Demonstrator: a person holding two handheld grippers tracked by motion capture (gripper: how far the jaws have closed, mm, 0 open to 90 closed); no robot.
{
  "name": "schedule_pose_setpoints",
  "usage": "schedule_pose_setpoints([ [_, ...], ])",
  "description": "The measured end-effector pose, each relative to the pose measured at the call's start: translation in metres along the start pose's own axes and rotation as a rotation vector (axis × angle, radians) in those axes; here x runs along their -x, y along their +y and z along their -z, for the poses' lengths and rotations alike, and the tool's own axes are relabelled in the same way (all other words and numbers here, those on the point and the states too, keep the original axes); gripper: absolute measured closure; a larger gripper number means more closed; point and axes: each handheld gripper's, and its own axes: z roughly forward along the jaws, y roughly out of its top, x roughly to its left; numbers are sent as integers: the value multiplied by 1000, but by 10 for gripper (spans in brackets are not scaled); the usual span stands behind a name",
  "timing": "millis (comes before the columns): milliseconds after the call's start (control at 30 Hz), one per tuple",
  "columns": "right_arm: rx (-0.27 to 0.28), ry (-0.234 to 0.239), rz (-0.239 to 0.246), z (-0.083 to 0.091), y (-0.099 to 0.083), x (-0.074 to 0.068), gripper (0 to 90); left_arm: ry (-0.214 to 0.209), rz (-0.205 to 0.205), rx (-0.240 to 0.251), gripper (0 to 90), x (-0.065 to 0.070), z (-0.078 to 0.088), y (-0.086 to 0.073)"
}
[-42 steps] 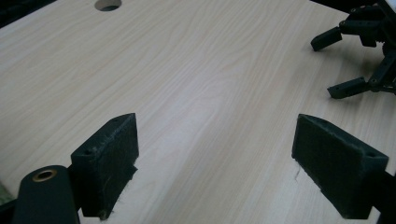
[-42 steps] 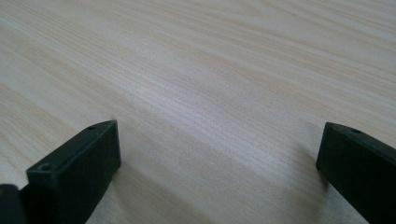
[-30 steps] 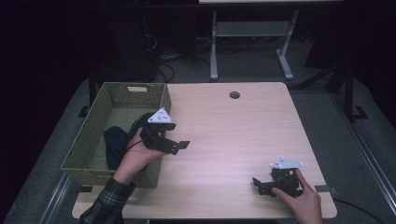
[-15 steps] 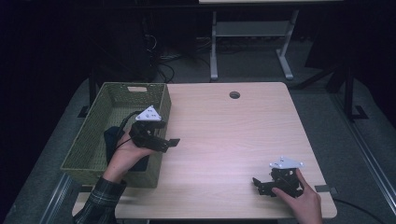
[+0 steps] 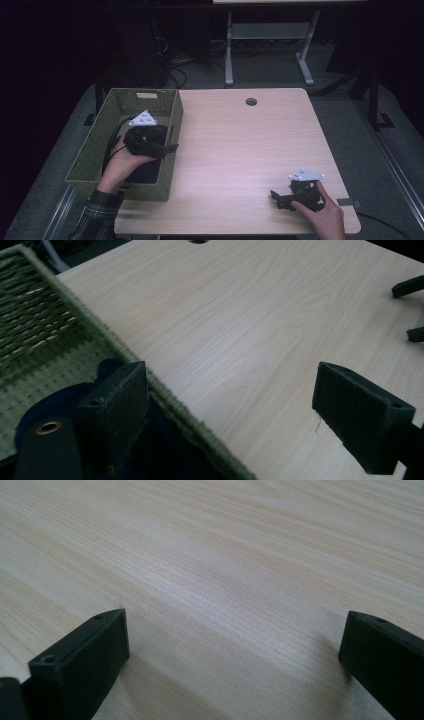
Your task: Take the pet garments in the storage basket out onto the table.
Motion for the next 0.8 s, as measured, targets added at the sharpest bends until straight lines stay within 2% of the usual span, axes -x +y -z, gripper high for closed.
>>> schedule_pose_setpoints([
  [300,0,0,1,0,0,0,0,49,34,-17,162,-21,12,-14],
  [433,0,0,0,0,0,0,0,67,53,-51,166,-28,11,-24],
  [700,0,0,0,0,0,0,0,79,57,-88,214,-37,10,-35],
  [800,0,0,0,0,0,0,0,86,73,-101,226,-41,9,-39],
])
